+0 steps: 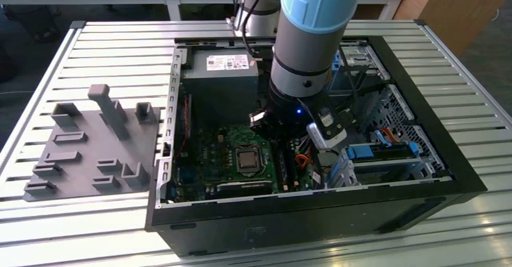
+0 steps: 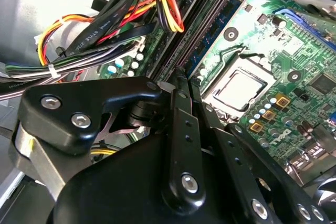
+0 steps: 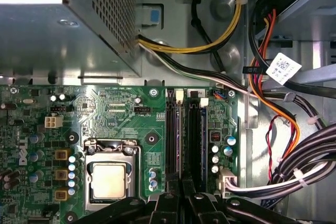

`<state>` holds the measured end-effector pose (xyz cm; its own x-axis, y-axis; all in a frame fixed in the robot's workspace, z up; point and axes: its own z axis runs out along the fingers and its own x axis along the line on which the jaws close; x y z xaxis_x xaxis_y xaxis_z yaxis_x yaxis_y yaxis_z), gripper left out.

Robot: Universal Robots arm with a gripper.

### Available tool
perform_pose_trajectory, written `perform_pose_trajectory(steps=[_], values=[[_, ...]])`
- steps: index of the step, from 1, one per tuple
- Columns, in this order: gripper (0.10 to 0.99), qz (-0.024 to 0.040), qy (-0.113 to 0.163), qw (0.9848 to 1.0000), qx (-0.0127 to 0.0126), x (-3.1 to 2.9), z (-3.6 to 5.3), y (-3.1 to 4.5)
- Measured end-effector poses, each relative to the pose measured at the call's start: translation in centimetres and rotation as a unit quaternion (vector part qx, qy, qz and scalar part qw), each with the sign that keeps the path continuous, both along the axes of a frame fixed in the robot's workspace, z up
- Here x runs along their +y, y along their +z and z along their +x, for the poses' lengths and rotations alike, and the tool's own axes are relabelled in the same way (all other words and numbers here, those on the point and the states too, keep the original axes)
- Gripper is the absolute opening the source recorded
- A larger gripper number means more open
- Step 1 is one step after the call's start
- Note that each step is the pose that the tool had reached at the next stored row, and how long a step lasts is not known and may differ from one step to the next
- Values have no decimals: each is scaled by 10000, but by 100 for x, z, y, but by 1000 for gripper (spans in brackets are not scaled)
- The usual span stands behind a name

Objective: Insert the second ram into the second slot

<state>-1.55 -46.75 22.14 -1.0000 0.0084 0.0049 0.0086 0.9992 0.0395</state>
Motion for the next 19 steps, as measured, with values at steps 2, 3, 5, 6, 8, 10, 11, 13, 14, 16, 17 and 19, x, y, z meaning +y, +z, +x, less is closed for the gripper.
perform_pose_trajectory(steps=[2, 3, 5, 6, 8, 10, 11, 13, 14, 16, 17, 19], values=[[137, -2, 0, 10000, 1, 2, 1, -2], [137, -2, 0, 10000, 1, 3, 1, -5], [137, -2, 1, 10000, 1, 6, 1, -12], [137, -2, 0, 10000, 1, 7, 1, -16], [137, -1, 0, 10000, 0, 8, 1, -26], [137, -2, 0, 10000, 1, 9, 1, -35], [137, -2, 0, 10000, 1, 9, 1, -39], [137, -3, 0, 10000, 1, 8, 0, -42], [137, -2, 0, 10000, 1, 9, 1, -44], [137, -2, -1, 10000, 1, 9, 1, -47], [137, -1, -2, 10000, 1, 9, 1, -48], [137, 0, -3, 10000, 0, 10, 1, -57]])
